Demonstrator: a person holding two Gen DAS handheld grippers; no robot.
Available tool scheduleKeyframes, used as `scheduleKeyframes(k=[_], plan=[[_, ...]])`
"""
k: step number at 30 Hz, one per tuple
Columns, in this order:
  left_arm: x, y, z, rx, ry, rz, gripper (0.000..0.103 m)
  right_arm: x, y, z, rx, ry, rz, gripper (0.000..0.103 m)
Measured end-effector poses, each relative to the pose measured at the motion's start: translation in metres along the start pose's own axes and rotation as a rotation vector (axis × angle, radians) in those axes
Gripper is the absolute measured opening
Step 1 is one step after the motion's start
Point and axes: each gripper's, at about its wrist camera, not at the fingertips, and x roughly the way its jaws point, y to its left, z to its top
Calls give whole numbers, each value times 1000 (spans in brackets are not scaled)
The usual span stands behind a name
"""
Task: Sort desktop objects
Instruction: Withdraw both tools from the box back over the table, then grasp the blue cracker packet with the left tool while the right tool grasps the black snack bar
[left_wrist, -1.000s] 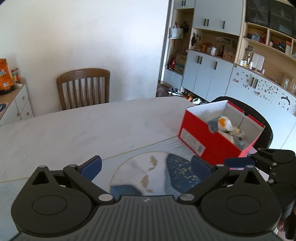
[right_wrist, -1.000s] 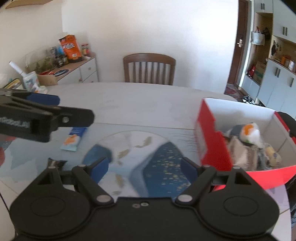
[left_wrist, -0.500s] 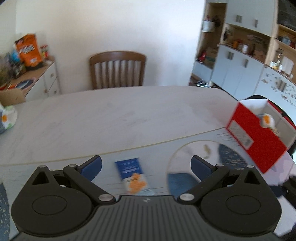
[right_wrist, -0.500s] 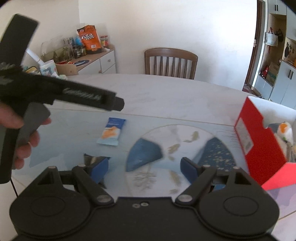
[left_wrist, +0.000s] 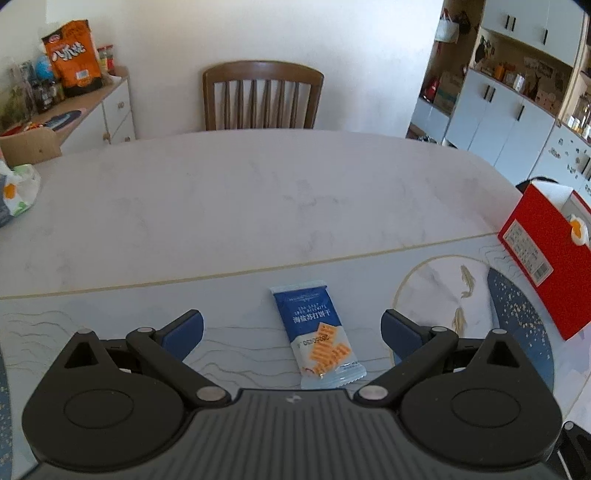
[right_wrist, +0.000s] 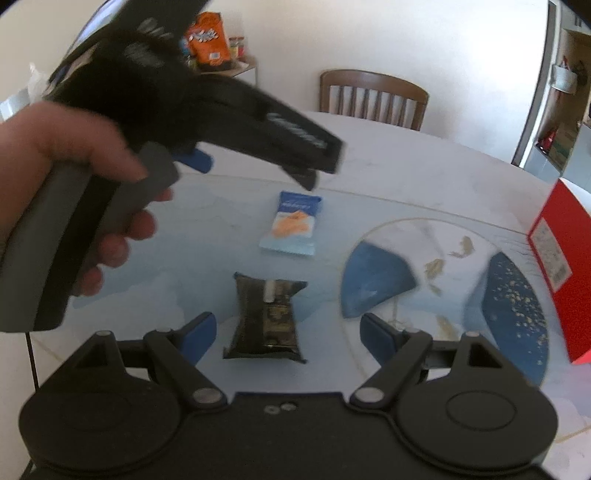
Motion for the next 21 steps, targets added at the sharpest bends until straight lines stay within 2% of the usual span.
scheduleKeyframes(k=[8, 12, 15, 17, 21], plan=[[32, -13, -3, 11, 61, -12, 102, 20, 3, -2, -13, 39, -18, 83], [39, -18, -6, 17, 63, -15, 101, 25, 5, -3, -27, 43, -19, 82], [42, -19, -7, 20, 72, -27, 91, 29, 3, -3, -25, 49, -18, 79], [45, -19, -8, 9, 87, -37, 82, 32, 2, -2, -24, 63, -12, 63], [45, -18, -10, 2, 88, -30, 65, 32, 1, -2, -30, 61, -6, 60]])
